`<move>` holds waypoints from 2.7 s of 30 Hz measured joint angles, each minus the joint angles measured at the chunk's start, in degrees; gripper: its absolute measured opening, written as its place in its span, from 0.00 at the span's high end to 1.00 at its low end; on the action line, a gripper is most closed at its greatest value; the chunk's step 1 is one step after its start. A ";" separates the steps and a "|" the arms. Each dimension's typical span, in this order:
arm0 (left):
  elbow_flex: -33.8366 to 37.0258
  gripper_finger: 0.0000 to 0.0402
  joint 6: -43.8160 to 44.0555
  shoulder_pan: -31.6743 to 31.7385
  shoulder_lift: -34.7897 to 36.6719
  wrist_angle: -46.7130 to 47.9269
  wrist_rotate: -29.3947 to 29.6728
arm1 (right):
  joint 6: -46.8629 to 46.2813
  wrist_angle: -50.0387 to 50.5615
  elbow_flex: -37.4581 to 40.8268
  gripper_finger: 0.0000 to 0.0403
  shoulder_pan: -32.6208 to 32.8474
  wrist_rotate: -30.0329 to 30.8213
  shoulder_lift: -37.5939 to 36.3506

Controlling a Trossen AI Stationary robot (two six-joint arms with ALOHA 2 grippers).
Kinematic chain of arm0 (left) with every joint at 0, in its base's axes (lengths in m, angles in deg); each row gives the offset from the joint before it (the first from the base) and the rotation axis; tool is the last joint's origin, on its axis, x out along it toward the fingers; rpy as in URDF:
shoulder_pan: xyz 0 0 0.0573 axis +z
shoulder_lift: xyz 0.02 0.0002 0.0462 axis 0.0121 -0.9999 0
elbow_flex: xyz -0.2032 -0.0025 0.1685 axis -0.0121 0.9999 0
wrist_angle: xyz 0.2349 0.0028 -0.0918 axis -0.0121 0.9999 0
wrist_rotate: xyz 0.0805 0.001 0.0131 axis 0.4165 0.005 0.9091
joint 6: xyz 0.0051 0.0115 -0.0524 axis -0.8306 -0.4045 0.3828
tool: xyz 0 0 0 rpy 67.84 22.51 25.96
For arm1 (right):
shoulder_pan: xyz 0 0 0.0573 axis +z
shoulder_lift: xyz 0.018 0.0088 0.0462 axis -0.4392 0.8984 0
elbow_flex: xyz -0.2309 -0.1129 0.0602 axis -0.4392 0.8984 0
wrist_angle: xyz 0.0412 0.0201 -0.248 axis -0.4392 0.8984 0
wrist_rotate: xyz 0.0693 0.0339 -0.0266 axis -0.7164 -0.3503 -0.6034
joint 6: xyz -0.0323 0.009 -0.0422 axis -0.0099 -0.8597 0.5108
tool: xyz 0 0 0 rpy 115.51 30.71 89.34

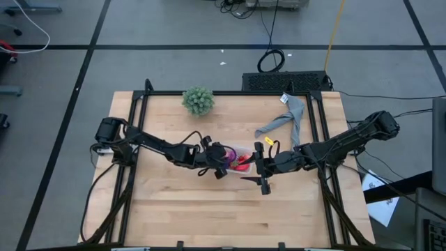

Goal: Pick and placing Produce into tupperware
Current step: Put the peach into the transparent container, then return to Home Position

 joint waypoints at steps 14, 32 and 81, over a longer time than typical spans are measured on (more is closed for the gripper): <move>0.01 0.65 -1.31 -0.22 -1.62 -0.92 -0.45 | -0.22 0.00 0.00 0.46 0.00 0.00 0.00; 0.01 0.47 -2.31 -0.22 -1.55 -1.21 -2.37 | -1.09 0.00 0.00 0.46 0.02 0.00 0.00; 16.88 0.43 42.33 -44.13 47.61 49.50 45.55 | -2.48 5.42 14.65 0.46 1.53 6.61 -30.93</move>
